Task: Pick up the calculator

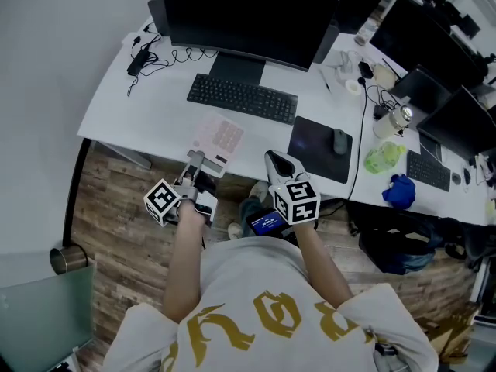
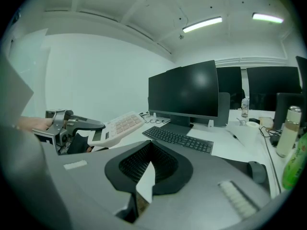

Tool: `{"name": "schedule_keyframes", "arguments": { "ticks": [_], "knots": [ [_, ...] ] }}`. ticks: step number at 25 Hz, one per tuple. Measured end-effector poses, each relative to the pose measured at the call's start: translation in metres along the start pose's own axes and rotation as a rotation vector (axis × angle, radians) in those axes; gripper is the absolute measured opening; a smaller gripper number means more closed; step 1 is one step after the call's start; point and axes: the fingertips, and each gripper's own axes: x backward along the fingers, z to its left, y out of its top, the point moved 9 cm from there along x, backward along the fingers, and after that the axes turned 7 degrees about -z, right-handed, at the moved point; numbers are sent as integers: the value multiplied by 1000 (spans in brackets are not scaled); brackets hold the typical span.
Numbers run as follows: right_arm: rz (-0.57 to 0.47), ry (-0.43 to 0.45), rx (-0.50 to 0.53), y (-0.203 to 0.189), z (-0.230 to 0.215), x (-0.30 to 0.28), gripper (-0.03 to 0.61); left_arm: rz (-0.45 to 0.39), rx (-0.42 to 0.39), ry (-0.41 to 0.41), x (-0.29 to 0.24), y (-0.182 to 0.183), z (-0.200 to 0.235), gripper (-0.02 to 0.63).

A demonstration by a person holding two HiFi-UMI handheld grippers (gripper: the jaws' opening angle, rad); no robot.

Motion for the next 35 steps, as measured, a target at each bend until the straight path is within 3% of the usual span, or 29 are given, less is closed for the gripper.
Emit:
{"name": "schedule_keyframes", "arguments": {
  "ticks": [7, 20, 35],
  "knots": [
    [-25, 17, 20, 5, 5, -1, 23, -19, 13, -24, 3, 3, -3, 69],
    [-10, 19, 16, 0, 0, -4, 23, -11, -26, 9, 2, 1, 2, 69],
    [0, 17, 9, -2, -5, -8, 23, -3, -3, -4, -6, -1, 2, 69]
  ]
}}
